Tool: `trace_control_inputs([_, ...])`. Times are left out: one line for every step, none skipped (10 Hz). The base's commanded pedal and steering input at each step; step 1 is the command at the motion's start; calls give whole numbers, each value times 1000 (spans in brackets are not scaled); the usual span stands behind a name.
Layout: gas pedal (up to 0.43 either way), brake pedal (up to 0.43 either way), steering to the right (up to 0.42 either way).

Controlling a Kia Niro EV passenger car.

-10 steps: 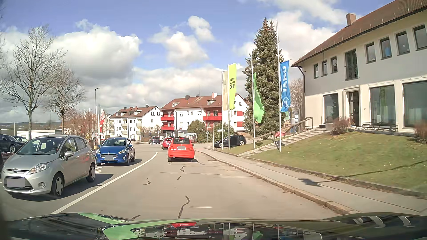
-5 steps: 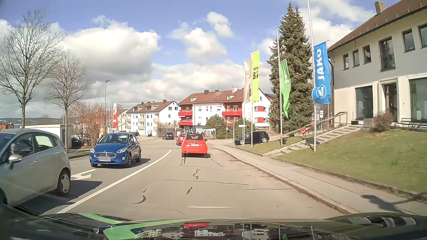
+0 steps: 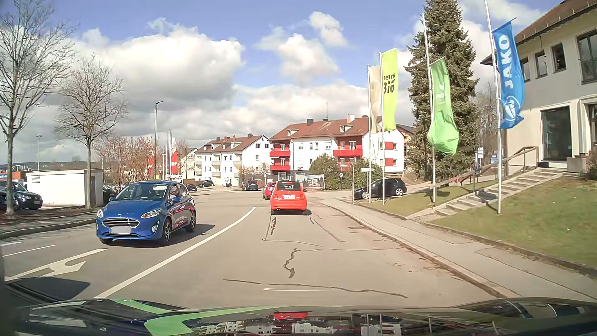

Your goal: Follow the waypoints while adhering to traffic rules and regulations

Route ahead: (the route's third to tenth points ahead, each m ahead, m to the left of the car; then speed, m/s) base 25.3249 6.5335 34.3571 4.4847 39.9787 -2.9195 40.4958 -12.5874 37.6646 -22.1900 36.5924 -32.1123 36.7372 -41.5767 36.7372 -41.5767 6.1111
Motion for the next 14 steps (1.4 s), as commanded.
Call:
trace_control_inputs([0,0,-58])
trace_control_inputs([0,0,-52])
trace_control_inputs([0,12,-48])
trace_control_inputs([0,30,-46])
trace_control_inputs([0,18,-44])
trace_control_inputs([0,24,-43])
trace_control_inputs([0,79,-41])
trace_control_inputs([0,116,-38])
trace_control_inputs([0,128,-32])
trace_control_inputs([0,122,-27])
trace_control_inputs([0,122,-22])
trace_control_inputs([0,128,-19])
trace_control_inputs([0,134,-18])
trace_control_inputs([0,128,-18])
